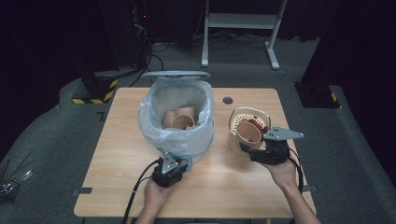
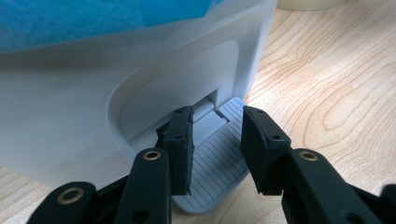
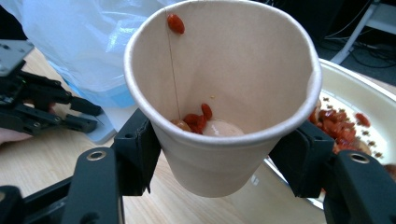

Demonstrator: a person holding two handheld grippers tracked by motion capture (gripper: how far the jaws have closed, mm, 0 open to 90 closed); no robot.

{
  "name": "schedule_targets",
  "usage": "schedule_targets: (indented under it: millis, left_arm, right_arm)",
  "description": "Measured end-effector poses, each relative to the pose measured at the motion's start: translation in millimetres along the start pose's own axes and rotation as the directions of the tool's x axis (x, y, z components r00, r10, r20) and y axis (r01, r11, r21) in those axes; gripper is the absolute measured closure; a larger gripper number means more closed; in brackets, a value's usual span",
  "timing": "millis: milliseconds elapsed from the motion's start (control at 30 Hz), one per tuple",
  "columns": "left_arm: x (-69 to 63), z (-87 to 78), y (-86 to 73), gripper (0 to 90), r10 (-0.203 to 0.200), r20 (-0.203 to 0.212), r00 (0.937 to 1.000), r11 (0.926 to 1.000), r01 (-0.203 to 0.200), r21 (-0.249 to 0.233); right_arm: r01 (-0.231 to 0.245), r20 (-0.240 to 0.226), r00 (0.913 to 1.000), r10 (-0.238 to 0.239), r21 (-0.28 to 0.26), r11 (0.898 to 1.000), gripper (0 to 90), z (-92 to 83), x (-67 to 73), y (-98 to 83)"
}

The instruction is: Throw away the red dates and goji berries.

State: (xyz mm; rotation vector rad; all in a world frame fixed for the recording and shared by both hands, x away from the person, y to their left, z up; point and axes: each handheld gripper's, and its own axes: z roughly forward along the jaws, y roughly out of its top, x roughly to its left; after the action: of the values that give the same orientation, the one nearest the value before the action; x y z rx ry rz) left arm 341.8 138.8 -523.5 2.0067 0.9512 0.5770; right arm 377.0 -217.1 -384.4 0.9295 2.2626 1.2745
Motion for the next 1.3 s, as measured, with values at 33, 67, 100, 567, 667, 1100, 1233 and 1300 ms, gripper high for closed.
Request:
schedule_targets:
  millis: [33, 67, 100, 567, 667, 1100, 1233, 1300]
  left_arm:
    - [-0.1, 0.0, 0.0, 64.0, 0.000, 0.000, 1.0000, 1.0000, 0.000, 0.001]
    - [0.0, 0.0, 0.0, 64.0, 0.000, 0.000, 1.0000, 1.0000, 0.000, 0.000]
    - [0.0, 0.0, 0.0, 64.0, -0.001, 0.000, 1.0000, 1.0000, 0.001, 0.001]
    - [0.6, -0.4, 0.0, 63.7, 0.004, 0.002, 1.0000, 1.0000, -0.004, 0.003]
    - [0.7, -0.4, 0.0, 63.6, 0.004, 0.002, 1.0000, 1.0000, -0.004, 0.003]
    - [0.4, -0.4, -0.2, 63.3, -0.002, 0.003, 1.0000, 1.0000, 0.002, -0.003]
    - [0.5, -0.3, -0.2, 63.1, -0.003, 0.005, 1.0000, 1.0000, 0.003, -0.003]
    - [0.5, -0.3, -0.1, 63.1, -0.003, 0.004, 1.0000, 1.0000, 0.003, -0.003]
  right_arm:
    - [0.002, 0.000, 1.0000, -0.002, 0.005, 1.000, 37.4, 0.3, -0.1, 1.8]
    - [0.007, -0.002, 1.0000, -0.007, 0.007, 1.000, 37.3, 0.7, -0.7, 4.1]
    - [0.011, -0.004, 0.9999, -0.011, 0.006, 1.000, 37.3, 1.0, -1.2, 6.5]
    - [0.031, -0.042, 0.9986, -0.033, -0.048, 0.998, 37.3, 11.2, -3.0, 34.8]
    - [0.034, -0.044, 0.9983, -0.037, -0.053, 0.998, 37.3, 13.2, -3.8, 40.1]
    - [0.023, -0.069, 0.9973, -0.027, -0.054, 0.998, 37.3, 19.2, -6.2, 60.9]
    - [0.034, -0.061, 0.9975, -0.037, -0.049, 0.998, 37.3, 22.3, -4.6, 65.3]
    - [0.041, -0.061, 0.9972, -0.044, -0.049, 0.998, 37.3, 22.4, -3.3, 67.6]
